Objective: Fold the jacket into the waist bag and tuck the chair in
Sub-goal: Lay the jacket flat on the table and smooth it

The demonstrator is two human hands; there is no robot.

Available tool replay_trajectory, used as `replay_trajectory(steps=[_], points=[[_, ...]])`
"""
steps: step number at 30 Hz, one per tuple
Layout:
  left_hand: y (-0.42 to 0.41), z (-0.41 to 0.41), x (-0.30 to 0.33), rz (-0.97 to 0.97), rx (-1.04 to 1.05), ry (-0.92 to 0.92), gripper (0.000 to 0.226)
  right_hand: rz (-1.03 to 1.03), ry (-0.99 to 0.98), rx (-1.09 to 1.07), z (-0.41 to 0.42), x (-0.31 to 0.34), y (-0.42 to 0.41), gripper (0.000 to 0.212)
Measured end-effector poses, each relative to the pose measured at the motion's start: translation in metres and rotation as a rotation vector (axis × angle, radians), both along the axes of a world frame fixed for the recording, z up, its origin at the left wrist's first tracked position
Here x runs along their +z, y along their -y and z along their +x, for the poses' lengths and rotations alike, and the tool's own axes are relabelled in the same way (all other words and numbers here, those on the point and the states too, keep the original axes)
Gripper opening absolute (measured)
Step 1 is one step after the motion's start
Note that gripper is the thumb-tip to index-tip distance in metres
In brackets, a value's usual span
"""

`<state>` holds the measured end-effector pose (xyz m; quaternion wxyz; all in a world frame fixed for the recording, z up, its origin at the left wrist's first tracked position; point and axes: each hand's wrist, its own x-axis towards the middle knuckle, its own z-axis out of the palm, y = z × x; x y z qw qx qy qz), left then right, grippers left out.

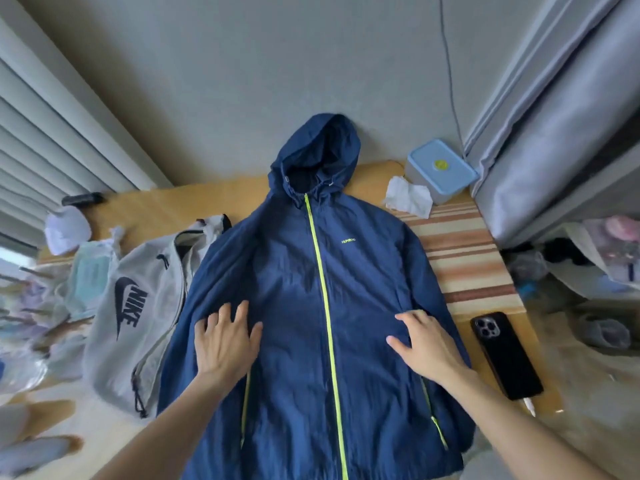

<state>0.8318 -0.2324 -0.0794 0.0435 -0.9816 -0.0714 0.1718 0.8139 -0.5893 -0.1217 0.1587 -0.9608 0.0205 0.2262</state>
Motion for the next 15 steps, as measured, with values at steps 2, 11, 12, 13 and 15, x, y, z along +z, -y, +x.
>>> replay_trajectory(steps=[2,11,12,13,15], points=[[0.009,0.043,0.008,-0.047,0.029,0.062,0.06,0.18,0.04,-0.14,0.056,0.013,-0.006,0.054],[0.017,0.203,-0.011,0.027,0.097,-0.026,0.053,0.963,0.047,-0.605,0.335,0.014,-0.051,0.046],[0.015,0.21,-0.017,0.063,0.099,-0.05,0.054,0.995,0.044,-0.607,0.359,0.011,-0.057,0.047],[0.012,0.215,-0.021,0.096,0.104,-0.065,0.054,1.013,0.032,-0.606,0.379,0.007,-0.063,0.049],[0.005,0.22,-0.027,0.13,0.136,-0.071,0.055,1.008,0.021,-0.591,0.404,0.003,-0.075,0.052]])
